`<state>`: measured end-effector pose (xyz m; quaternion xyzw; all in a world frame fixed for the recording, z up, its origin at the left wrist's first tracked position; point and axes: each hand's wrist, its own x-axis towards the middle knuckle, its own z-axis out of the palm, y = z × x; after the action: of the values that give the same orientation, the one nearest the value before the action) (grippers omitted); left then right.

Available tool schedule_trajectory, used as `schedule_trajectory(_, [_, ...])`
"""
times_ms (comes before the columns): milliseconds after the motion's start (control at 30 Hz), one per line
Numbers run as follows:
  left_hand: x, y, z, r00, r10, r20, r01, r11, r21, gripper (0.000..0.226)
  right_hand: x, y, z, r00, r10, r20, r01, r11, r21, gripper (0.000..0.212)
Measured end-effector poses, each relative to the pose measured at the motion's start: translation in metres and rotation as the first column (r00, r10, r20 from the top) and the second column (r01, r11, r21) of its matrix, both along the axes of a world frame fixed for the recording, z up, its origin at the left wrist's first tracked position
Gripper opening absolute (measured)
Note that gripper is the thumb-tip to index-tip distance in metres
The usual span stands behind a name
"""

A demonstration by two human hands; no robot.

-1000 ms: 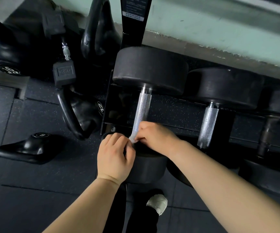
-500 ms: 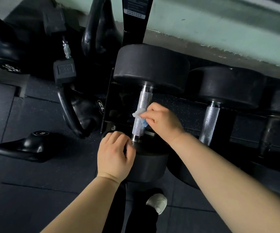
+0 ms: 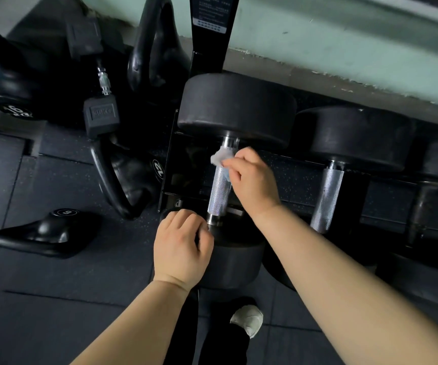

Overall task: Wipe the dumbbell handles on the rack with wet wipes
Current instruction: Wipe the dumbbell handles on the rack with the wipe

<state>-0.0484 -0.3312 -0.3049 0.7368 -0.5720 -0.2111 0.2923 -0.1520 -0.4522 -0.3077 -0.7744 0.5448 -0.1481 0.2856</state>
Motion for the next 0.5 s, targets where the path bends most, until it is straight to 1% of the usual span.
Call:
schedule_trajectory(33, [0.000, 0.000, 0.000, 1.000, 0.001, 0.003, -0.001, 1.000, -0.002, 0.026, -0.002, 0.009, -0.001, 0.998, 0.059, -0.006, -0.059, 0.998, 0.027, 0.025])
schedule_trajectory(67, [0.000, 0.000, 0.000, 1.000, -0.002, 0.004, 0.002, 1.000, -0.003, 0.026, -0.004, 0.018, 0.000, 0.991, 0.133, -0.017, -0.131, 0.988, 0.086, 0.024])
schedule_trajectory(133, [0.001, 0.000, 0.002, 1.000, -0.012, -0.011, 0.012, 1.000, -0.003, 0.025, -0.013, 0.032, 0.004, 0.960, 0.275, -0.048, -0.249, 0.922, 0.297, 0.019])
schedule_trajectory(167, [0.001, 0.000, 0.002, 1.000, -0.014, -0.022, 0.014, 1.000, 0.000, 0.025, -0.017, 0.034, 0.006, 0.955, 0.293, -0.033, -0.262, 0.894, 0.362, 0.019])
schedule_trajectory(200, [0.000, -0.001, 0.003, 0.999, -0.014, -0.036, 0.015, 1.000, 0.009, 0.025, -0.018, 0.034, 0.007, 0.969, 0.246, -0.003, -0.224, 0.888, 0.403, 0.020])
schedule_trajectory(267, [-0.001, -0.004, 0.011, 0.995, 0.030, -0.096, -0.022, 0.996, 0.086, 0.029, -0.016, 0.028, 0.015, 0.998, 0.042, 0.047, -0.058, 0.905, 0.422, 0.020])
schedule_trajectory(300, [0.000, -0.006, 0.017, 0.983, 0.078, -0.169, -0.051, 0.987, 0.155, 0.036, -0.013, 0.024, 0.021, 0.996, -0.054, 0.073, 0.016, 0.897, 0.441, 0.020])
schedule_trajectory(333, [0.002, -0.010, 0.022, 0.950, 0.121, -0.286, -0.054, 0.971, 0.232, 0.049, -0.011, 0.021, 0.026, 0.989, -0.116, 0.097, 0.057, 0.879, 0.474, 0.020])
schedule_trajectory(400, [0.013, -0.019, 0.029, 0.813, 0.195, -0.549, 0.025, 0.930, 0.367, 0.076, -0.008, 0.021, 0.035, 0.979, -0.157, 0.131, 0.061, 0.836, 0.545, 0.019])
schedule_trajectory(433, [0.020, -0.024, 0.030, 0.772, 0.182, -0.609, 0.099, 0.912, 0.398, 0.081, -0.007, 0.023, 0.038, 0.974, -0.163, 0.157, 0.045, 0.820, 0.571, 0.018])
schedule_trajectory(500, [0.031, -0.033, 0.034, 0.774, 0.065, -0.629, 0.236, 0.893, 0.383, 0.072, -0.003, 0.027, 0.043, 0.958, -0.201, 0.206, 0.037, 0.796, 0.604, 0.019])
